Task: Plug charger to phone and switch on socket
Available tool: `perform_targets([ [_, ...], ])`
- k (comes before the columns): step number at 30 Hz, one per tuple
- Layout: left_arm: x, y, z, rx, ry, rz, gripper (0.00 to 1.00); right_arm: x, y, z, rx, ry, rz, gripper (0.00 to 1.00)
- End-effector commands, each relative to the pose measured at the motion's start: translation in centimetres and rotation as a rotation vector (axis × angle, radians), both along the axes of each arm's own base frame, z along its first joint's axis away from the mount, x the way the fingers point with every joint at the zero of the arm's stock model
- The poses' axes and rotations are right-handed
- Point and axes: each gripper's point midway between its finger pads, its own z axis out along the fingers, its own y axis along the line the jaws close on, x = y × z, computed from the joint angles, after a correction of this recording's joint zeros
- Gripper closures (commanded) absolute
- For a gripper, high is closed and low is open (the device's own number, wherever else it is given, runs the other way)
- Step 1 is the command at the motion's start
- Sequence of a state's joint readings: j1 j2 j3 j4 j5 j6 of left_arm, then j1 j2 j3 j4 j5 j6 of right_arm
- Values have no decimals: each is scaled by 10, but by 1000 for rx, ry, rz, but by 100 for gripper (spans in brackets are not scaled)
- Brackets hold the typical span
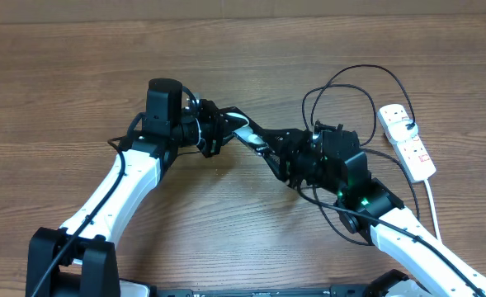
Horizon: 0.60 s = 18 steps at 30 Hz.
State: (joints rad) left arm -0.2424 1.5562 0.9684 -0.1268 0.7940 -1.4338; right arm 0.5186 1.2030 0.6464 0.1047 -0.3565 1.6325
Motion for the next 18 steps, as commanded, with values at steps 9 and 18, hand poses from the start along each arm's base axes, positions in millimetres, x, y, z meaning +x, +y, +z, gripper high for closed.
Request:
perform_targets([
  [9,-8,29,-32,219,-152,-120,96,18,-47,-29,-705,-472,140,13],
  [18,-30,23,-29,108,-154,-260,96,15,-137,-49,-959,-182,118,0],
])
